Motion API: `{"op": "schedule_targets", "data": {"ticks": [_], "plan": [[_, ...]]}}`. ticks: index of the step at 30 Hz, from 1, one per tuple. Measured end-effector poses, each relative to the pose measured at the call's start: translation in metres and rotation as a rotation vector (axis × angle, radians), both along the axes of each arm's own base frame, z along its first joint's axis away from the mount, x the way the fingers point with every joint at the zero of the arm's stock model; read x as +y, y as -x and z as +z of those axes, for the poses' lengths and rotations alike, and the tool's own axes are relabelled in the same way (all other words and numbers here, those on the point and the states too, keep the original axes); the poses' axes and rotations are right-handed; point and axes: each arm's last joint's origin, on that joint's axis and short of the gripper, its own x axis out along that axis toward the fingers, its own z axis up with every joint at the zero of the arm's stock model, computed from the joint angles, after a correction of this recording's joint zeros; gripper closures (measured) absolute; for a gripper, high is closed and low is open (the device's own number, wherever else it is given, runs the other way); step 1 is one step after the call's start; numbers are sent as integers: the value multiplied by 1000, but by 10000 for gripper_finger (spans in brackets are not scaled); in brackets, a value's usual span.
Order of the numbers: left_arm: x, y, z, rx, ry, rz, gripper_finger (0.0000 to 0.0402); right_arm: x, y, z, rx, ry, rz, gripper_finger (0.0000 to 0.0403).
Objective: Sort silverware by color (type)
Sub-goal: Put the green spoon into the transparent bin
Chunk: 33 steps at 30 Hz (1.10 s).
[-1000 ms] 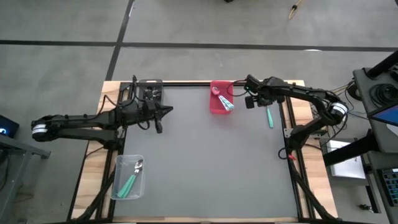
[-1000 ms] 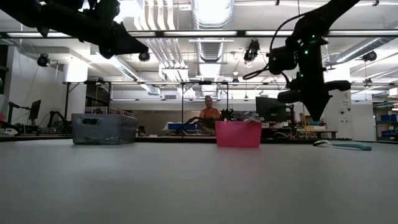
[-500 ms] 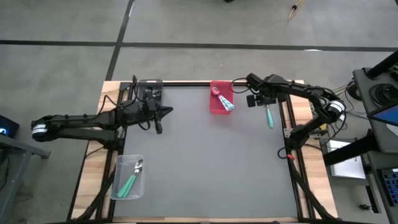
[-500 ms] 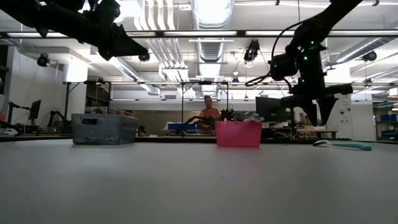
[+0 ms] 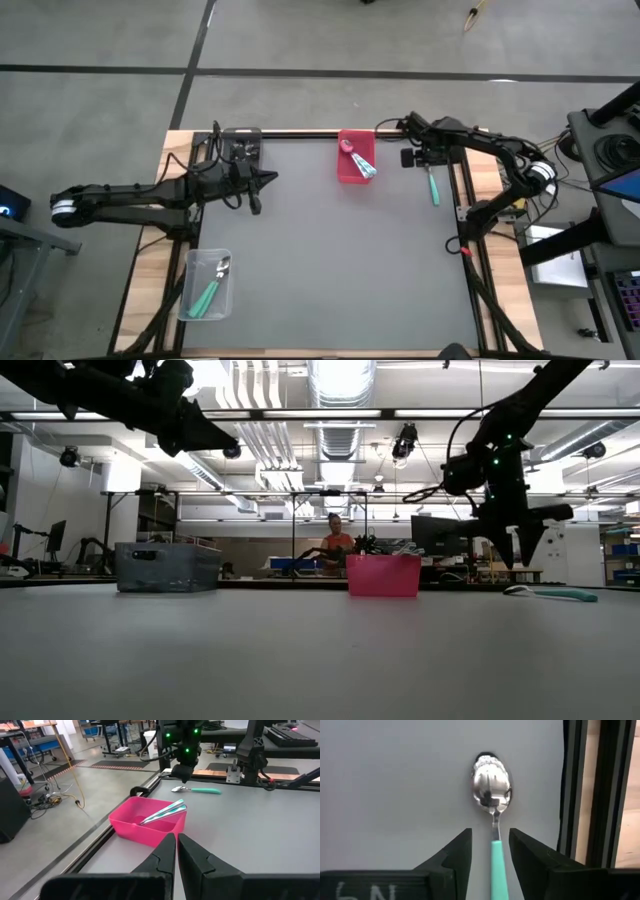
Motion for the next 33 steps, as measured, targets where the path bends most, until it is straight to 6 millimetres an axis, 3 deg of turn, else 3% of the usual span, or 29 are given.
{"op": "schedule_targets", "data": {"ticks": [10, 20, 29, 33], "plan": [[0, 0, 0, 4, -15, -2, 400, -6, 4, -10, -29, 21, -47, 268], [0, 0, 0, 4, -15, -2, 400, -18, -3, -48, 102, -127, -64, 268], [0, 0, 0, 5, -15, -3, 400, -30, -5, -55, 129, -183, -44, 269], [0, 0, 0, 7, -18, -3, 400, -36, -1, -58, 94, -212, -47, 288]]}}
